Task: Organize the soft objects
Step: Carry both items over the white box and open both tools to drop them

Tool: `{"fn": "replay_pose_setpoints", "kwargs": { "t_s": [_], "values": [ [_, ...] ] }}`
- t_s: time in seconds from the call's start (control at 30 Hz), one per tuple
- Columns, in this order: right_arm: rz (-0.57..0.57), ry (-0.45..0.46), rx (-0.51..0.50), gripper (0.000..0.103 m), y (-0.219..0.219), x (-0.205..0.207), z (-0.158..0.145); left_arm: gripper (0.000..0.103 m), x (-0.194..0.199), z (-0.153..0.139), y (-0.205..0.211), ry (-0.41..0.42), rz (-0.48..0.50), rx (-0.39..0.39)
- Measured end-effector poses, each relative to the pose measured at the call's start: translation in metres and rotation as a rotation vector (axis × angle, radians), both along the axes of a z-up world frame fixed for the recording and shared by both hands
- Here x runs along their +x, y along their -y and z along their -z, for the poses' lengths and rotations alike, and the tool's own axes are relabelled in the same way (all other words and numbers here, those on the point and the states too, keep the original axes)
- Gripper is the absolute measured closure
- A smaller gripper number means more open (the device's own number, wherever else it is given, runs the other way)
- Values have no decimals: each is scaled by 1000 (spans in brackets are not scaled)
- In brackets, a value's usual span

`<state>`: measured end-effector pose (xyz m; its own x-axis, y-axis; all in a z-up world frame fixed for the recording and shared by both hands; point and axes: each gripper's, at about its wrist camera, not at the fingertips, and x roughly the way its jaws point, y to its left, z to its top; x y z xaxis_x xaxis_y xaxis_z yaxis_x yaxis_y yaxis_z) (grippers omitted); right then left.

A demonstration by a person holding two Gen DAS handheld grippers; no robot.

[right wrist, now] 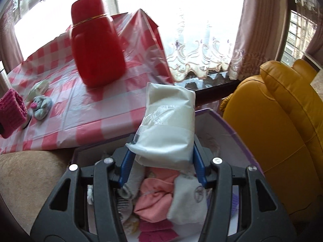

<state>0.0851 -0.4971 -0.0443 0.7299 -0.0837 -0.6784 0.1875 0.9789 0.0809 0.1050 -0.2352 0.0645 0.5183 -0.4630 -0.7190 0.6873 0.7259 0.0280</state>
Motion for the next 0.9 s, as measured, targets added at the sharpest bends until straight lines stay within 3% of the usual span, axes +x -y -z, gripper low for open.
{"fn": "replay_pose_setpoints", "kwargs": {
  "t_s": [0.43,0.5,0.57,0.63,0.9],
  "values": [
    [69,12,-2,41,42,-9,3,85,14,12,128,-54,140,-15],
    [80,14,1,37,45,-11,4,82,16,17,141,-62,159,-17],
    [92,11,5,33,49,-11,5,60,18,24,156,-87,174,-12],
    [92,10,11,33,51,-12,6,52,20,30,164,-91,165,8],
    [53,3,28,31,37,-8,6,52,23,32,144,-135,97,-11]
  ]
}}
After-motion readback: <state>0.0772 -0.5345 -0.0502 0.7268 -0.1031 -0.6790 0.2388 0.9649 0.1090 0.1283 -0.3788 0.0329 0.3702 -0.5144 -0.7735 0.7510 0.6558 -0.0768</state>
